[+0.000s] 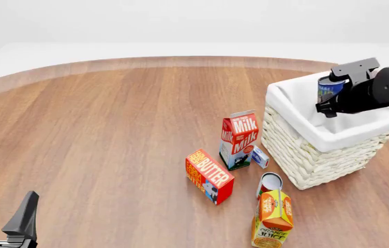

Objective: Pick up the alphabet soup, and put it in the basket.

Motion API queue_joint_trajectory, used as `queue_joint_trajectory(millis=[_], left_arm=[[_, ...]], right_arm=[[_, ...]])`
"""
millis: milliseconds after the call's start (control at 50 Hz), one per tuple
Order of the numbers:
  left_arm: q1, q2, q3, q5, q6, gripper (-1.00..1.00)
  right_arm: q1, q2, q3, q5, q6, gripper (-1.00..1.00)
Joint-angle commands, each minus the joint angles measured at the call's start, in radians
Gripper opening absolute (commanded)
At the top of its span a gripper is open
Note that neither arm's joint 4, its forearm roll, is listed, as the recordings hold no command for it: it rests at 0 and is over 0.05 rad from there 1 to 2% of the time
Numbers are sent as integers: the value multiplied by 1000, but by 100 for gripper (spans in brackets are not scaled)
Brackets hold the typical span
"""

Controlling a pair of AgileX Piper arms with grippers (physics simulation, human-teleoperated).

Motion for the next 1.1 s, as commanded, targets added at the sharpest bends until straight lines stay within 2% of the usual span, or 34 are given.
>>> queue_joint_trajectory(millis=[20, 480, 880, 900, 1100], left_arm=[[0, 0, 0, 0, 0, 100], [0, 0, 0, 0, 0, 100], [0, 0, 0, 0, 0, 100], [0, 0, 0, 0, 0, 100], [0, 0, 0, 0, 0, 100]], right_arm=[[15, 22, -1, -4, 19, -100], [-7, 52, 25, 0, -16, -100], [-8, 54, 23, 2, -12, -100], [-21, 57, 17, 2, -21, 100], [-18, 52, 10, 8, -6, 100]])
